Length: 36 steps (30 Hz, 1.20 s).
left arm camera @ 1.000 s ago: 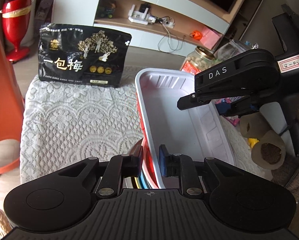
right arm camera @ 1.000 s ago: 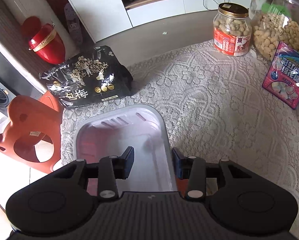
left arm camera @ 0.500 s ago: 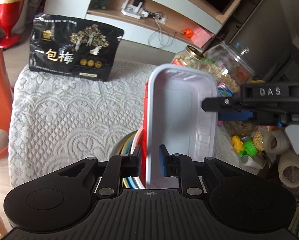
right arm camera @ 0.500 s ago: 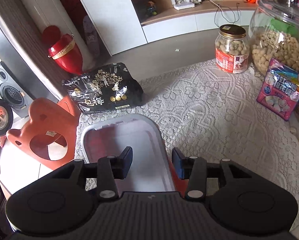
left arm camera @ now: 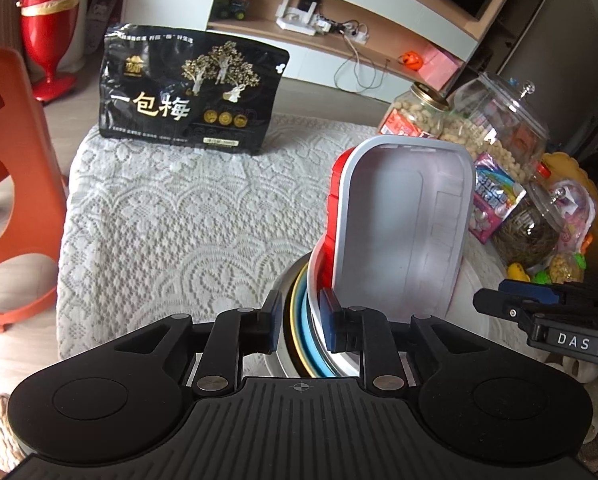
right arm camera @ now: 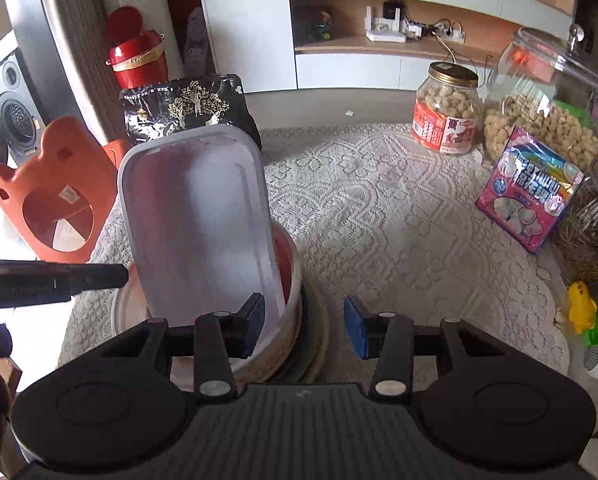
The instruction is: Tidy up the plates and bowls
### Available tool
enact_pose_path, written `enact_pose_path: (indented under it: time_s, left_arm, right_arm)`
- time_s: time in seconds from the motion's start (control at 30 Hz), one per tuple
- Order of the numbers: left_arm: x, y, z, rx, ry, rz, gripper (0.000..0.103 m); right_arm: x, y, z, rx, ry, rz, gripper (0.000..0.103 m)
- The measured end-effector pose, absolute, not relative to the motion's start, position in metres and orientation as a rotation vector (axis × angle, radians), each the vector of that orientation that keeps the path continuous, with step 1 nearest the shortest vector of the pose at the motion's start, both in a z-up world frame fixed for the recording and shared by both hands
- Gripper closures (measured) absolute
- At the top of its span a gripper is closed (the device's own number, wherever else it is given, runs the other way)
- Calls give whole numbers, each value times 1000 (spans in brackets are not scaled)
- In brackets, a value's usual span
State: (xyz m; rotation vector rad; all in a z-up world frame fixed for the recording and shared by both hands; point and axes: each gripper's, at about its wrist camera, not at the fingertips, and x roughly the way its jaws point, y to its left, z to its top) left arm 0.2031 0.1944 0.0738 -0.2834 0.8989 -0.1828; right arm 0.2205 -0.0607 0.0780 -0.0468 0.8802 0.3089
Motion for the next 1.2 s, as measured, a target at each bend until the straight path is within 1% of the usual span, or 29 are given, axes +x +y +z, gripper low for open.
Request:
enact_pose_path:
  time_s: [0.03, 0.07, 0.33, 0.5, 0.63, 0.67, 0.73, 0.83, 0.87, 0.97, 1.07, 1.2]
  left_arm:
    - [201, 195, 74, -291, 895, -183, 79]
    - [199, 196, 75, -299, 889, -184, 79]
    - [175, 179, 72, -320, 836, -228, 79]
    - [157, 168, 65, -317, 798, -188, 79]
    - [130, 158, 72, -285, 719, -132, 79]
    - [120, 153, 75, -268, 692, -112, 79]
    - [103, 143, 76, -251, 661, -84, 79]
    - [77, 125, 74, -245, 621, -52, 82]
    - [66, 115, 73, -232, 609, -49, 84]
    - [30, 90, 64, -233, 522, -12, 86]
    - [0, 62, 42, -176, 431, -14, 86]
    - [-20, 44, 21, -125, 425, -26, 86]
  right_arm:
    - [218, -65, 76, -48, 867, 317, 56]
    - [216, -69, 74, -38, 858, 327, 55]
    - [213, -97, 38, 180, 882, 337, 54]
    - [197, -95, 35, 176, 790, 319, 54]
    - [174, -102, 46, 199, 678, 354, 54]
    - [167, -104, 48, 200, 658, 363, 53]
    - [153, -108, 48, 197, 639, 387, 49]
    - [132, -112, 40, 184, 639, 431, 49]
    - [124, -115, 36, 187, 639, 444, 49]
    - [99, -126, 25, 226, 641, 468, 47]
    - [77, -136, 12, 216, 642, 481, 44]
    - [47, -136, -2, 92, 562, 453, 44]
